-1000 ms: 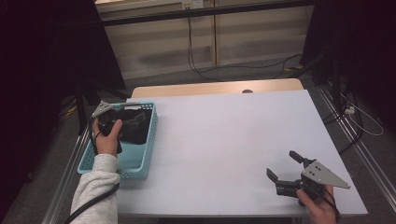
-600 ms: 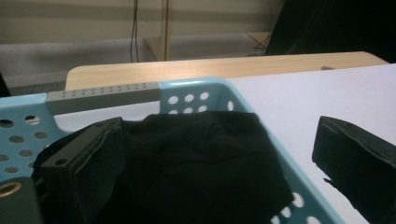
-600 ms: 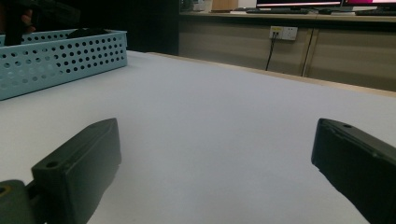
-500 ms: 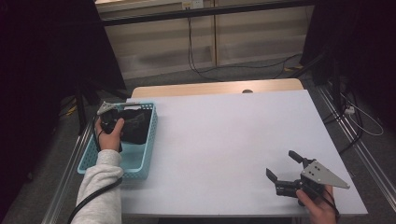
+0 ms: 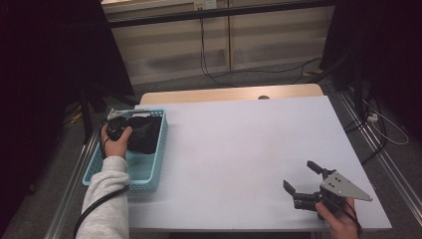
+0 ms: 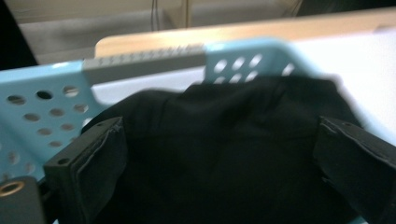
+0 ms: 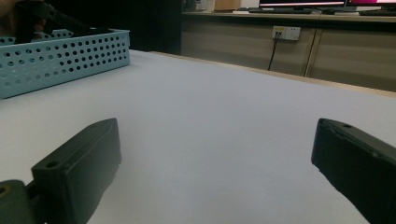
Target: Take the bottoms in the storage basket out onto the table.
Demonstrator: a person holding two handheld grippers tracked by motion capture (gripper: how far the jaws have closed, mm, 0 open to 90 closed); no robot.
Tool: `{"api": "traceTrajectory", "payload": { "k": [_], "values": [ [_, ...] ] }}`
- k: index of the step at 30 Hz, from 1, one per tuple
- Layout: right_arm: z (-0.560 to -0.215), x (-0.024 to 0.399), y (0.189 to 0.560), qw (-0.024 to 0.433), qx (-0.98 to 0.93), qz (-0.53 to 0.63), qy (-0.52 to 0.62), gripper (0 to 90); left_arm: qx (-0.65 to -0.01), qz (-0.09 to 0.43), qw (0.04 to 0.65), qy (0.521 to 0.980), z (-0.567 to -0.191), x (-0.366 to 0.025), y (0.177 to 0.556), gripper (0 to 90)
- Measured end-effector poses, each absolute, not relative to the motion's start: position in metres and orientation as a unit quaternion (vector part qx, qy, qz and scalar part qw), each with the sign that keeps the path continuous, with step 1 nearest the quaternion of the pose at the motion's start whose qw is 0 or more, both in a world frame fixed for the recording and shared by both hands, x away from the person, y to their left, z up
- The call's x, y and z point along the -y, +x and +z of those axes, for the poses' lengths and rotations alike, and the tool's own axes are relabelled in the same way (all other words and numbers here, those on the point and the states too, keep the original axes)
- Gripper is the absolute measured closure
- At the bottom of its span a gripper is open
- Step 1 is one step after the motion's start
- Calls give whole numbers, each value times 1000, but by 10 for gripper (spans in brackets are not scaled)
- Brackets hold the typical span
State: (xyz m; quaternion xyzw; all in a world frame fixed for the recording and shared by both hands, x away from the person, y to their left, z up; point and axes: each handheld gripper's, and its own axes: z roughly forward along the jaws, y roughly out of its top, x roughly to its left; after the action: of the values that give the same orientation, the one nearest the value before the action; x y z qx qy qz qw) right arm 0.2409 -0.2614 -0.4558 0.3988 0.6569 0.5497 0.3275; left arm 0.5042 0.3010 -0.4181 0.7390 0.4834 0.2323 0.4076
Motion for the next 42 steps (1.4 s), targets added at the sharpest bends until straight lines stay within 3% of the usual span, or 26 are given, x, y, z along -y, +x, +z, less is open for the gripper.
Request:
{"api": "traceTrajectory", "payload": {
  "k": [9,20,42],
  "values": [
    [-456,262,242,327,-658,548,400,6,-499,220,391,741,-429,-303,516,23],
    [-457,262,242,323,-660,548,400,6,-529,166,369,746,-452,-304,525,2],
    [-457,259,243,320,-664,548,396,8,-550,155,401,716,-466,-296,527,0]
  ]
}}
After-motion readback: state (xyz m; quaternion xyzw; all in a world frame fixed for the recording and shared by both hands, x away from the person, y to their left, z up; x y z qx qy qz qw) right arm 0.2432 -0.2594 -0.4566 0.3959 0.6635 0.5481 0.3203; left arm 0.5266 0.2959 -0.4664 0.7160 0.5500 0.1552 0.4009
